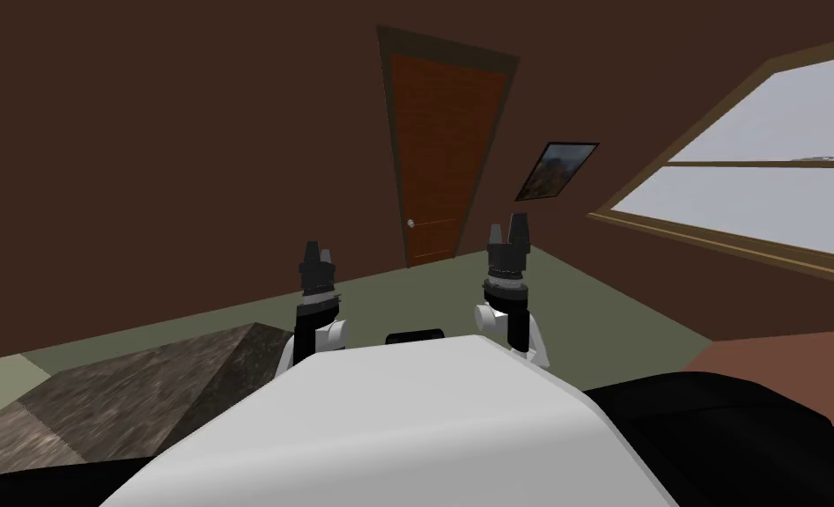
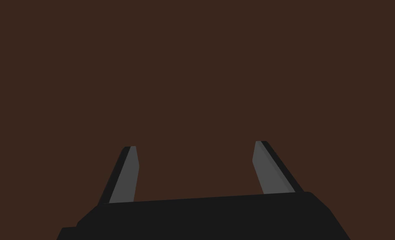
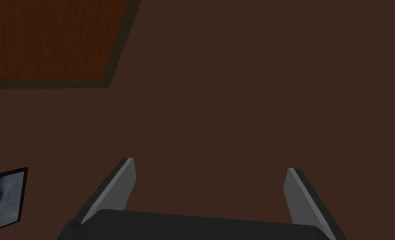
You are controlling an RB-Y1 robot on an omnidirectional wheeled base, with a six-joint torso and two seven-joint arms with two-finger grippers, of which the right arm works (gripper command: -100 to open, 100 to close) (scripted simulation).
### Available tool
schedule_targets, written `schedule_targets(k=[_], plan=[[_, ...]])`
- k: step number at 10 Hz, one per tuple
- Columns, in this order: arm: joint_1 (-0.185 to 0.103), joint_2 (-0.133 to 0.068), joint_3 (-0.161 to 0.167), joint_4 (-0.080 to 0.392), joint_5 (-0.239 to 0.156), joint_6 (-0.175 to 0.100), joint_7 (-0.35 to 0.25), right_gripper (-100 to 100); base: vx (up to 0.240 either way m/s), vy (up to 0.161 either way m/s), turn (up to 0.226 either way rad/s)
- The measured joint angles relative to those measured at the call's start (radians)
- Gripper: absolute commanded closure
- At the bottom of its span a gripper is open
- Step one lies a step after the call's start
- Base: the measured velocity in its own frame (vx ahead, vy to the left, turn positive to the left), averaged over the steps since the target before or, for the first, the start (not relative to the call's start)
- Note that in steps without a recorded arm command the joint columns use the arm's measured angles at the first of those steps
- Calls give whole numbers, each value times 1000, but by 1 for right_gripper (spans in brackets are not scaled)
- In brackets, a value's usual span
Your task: Pull the door open
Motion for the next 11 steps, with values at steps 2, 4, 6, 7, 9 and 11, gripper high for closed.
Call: schedule_targets(k=[2, 4, 6, 7, 9, 11], plan=[[-4, -12, 4, 39, -33, -11, -32, -100, 112, 7, 183], [-7, -23, 6, 75, -64, -23, -68, -100, 118, -17, 137], [-9, -35, 7, 112, -99, -35, -104, -100, 112, -21, 180], [-10, -41, 8, 137, -121, -44, -127, -100, 104, -12, 145], [-10, -49, 13, 179, -154, -62, -164, -100, 91, -11, 119], [-15, -56, 16, 214, -184, -73, -195, -100, 79, -20, 143]])
